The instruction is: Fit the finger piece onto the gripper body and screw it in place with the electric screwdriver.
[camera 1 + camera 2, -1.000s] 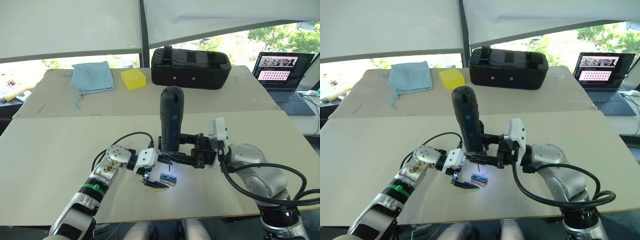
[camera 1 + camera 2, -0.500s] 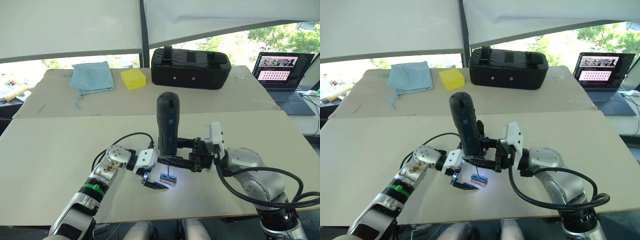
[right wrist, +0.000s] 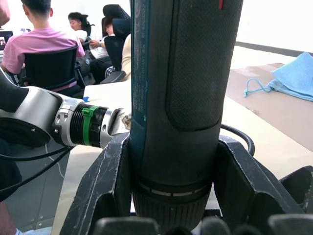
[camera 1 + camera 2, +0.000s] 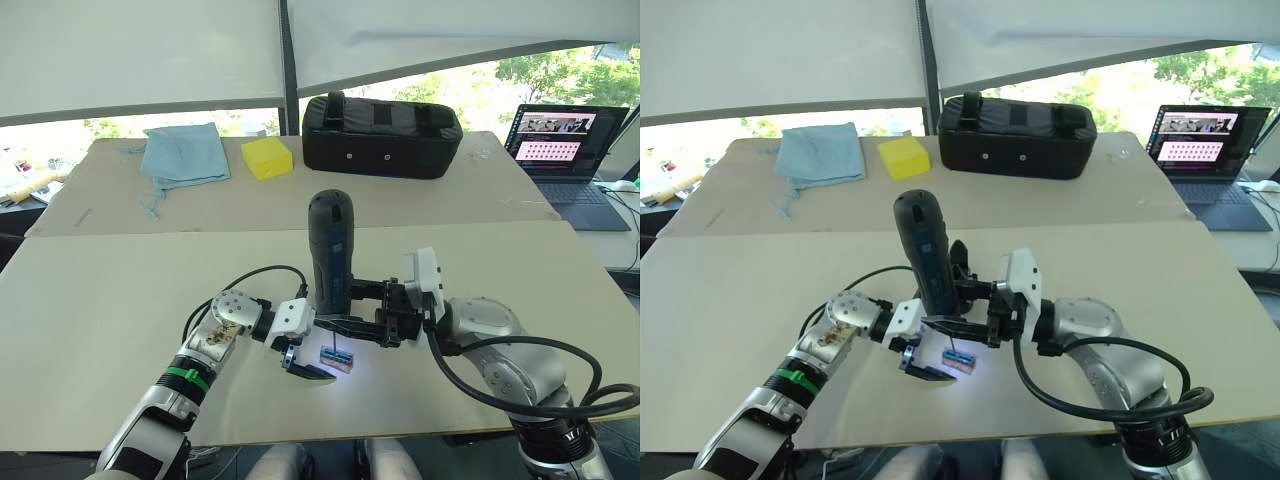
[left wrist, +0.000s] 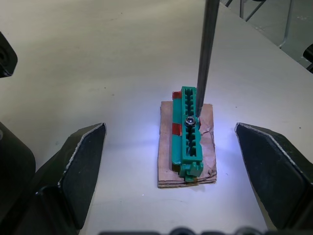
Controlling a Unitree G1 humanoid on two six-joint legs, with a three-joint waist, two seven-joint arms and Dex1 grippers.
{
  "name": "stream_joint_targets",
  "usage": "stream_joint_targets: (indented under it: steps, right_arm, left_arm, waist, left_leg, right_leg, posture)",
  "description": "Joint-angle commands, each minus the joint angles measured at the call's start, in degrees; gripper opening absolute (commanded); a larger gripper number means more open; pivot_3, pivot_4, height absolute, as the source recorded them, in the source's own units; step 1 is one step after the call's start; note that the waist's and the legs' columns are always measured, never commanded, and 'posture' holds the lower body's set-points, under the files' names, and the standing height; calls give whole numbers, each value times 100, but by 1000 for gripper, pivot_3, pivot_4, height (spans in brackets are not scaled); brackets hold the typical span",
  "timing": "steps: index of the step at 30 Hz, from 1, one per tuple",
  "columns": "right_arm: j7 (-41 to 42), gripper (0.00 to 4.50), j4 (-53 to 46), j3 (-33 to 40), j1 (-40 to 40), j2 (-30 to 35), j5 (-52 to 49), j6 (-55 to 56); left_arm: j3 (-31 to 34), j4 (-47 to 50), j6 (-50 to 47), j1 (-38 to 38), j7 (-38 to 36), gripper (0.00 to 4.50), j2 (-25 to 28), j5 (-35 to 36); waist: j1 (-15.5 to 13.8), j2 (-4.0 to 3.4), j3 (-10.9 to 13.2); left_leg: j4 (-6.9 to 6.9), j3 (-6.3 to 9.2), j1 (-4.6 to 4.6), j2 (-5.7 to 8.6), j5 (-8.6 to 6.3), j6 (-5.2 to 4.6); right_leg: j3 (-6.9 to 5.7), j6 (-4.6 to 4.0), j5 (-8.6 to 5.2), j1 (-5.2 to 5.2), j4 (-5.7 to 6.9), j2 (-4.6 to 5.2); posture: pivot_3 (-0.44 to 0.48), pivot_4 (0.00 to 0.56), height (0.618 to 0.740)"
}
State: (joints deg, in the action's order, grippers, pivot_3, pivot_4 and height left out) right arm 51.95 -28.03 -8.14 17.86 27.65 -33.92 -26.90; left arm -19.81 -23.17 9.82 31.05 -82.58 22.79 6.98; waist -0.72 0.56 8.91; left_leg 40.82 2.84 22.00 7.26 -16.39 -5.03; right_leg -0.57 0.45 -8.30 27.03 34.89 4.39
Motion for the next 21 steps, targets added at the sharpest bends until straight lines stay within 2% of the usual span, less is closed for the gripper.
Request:
stream_joint_targets:
  steps: [1, 21]
  right_arm:
    - [-2, 1918, -153, 106, 154, -73, -44, 240]
    - [64, 1918, -69, 41, 99, -99, 88, 292]
  left_arm:
    - [5, 159, 29, 16, -12, 4500, 13, 51]
    - [7, 98, 91, 10, 12, 4500, 5, 29]
  waist:
    - [0, 0, 0]
    - [0, 0, 0]
  left_leg:
    - [0, 0, 0, 0, 0, 0]
    - [0, 0, 0, 0, 0, 0]
  right_leg:
    - [0, 0, 0, 0, 0, 0]
    - [0, 0, 0, 0, 0, 0]
  posture:
    - [0, 150, 740]
    - [0, 150, 740]
